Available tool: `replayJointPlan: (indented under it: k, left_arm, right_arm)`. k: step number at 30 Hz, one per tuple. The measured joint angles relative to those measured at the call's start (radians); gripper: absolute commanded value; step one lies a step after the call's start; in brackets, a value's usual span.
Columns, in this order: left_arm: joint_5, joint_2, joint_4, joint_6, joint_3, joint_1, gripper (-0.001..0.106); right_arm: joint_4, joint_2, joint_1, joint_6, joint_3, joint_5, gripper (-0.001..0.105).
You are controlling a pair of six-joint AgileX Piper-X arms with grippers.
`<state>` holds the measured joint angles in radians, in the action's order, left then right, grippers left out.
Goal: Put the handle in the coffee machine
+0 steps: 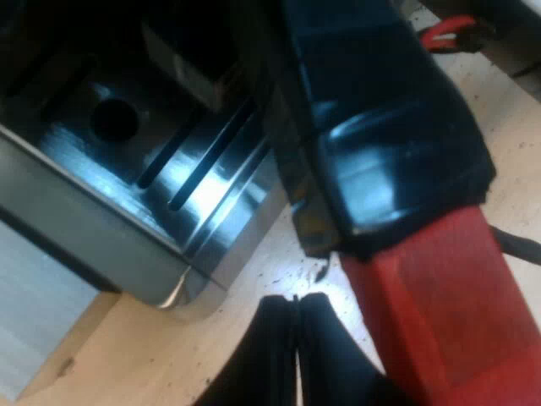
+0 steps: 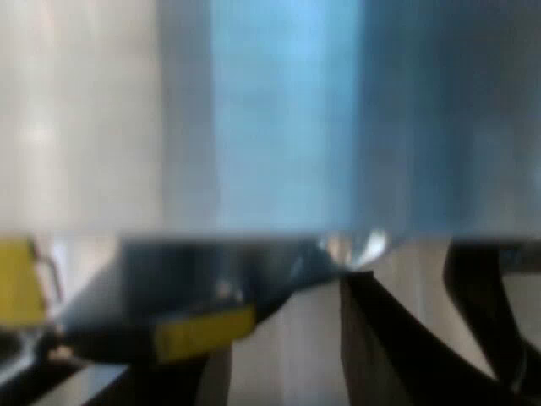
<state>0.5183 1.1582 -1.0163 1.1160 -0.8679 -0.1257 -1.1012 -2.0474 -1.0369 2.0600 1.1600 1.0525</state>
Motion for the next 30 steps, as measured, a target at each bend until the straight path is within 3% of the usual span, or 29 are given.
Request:
replayJointPlan:
  k: [3,9,22,30]
  left_arm:
    - [0.000,0.000,-0.001,0.002,0.000,-0.015,0.001]
    - [0.003,0.000,-0.001,0.005,0.000,-0.017,0.001]
    - [0.026,-0.043,-0.001,0.006,0.006,-0.028,0.001]
    - [0.019,-0.059,0.001,-0.038,0.006,-0.114,0.001]
  right_arm:
    - [0.111,0.066,-0.002,-0.091,-0.046,-0.040,0.036]
    - [0.332,0.252,-0.004,-0.191,-0.165,-0.142,0.036]
    - [0.510,0.466,-0.111,-0.240,-0.357,-0.174,0.036]
    - [0.660,0.671,-0.215,-0.286,-0.474,-0.157,0.036]
